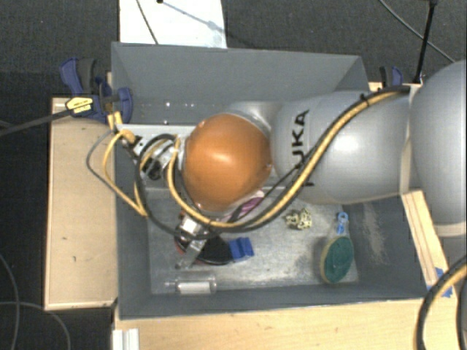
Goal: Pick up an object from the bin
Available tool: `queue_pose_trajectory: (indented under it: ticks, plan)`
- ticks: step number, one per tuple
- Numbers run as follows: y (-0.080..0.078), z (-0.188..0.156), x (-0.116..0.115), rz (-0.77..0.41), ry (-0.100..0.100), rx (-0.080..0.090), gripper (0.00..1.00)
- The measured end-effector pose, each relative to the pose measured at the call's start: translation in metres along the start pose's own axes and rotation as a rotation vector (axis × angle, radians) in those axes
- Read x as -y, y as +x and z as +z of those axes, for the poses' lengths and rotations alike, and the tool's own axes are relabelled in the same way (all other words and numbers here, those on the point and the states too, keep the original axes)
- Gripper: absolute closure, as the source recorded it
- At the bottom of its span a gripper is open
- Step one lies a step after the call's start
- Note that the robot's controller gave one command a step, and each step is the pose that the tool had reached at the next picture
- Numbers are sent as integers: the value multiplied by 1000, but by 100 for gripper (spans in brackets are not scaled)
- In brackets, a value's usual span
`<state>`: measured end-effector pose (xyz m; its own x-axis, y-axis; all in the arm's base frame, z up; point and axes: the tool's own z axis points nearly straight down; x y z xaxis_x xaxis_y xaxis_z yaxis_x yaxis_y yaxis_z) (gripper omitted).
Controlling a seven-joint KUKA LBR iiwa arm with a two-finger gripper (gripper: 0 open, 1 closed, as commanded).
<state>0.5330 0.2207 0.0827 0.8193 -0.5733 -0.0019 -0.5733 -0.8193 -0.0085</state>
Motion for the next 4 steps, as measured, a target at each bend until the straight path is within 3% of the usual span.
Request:
queue_pose_trajectory:
  ticks: [1, 2, 3, 4]
  plan:
    - [-23, -25, -26, -1, 2, -11, 100]
    - [-11, -16, -15, 257, -2, -4, 100]
    - [-31, -28, 2, 269, -3, -3, 100]
    - [-26, -9, -30, -333, 12, -17, 100]
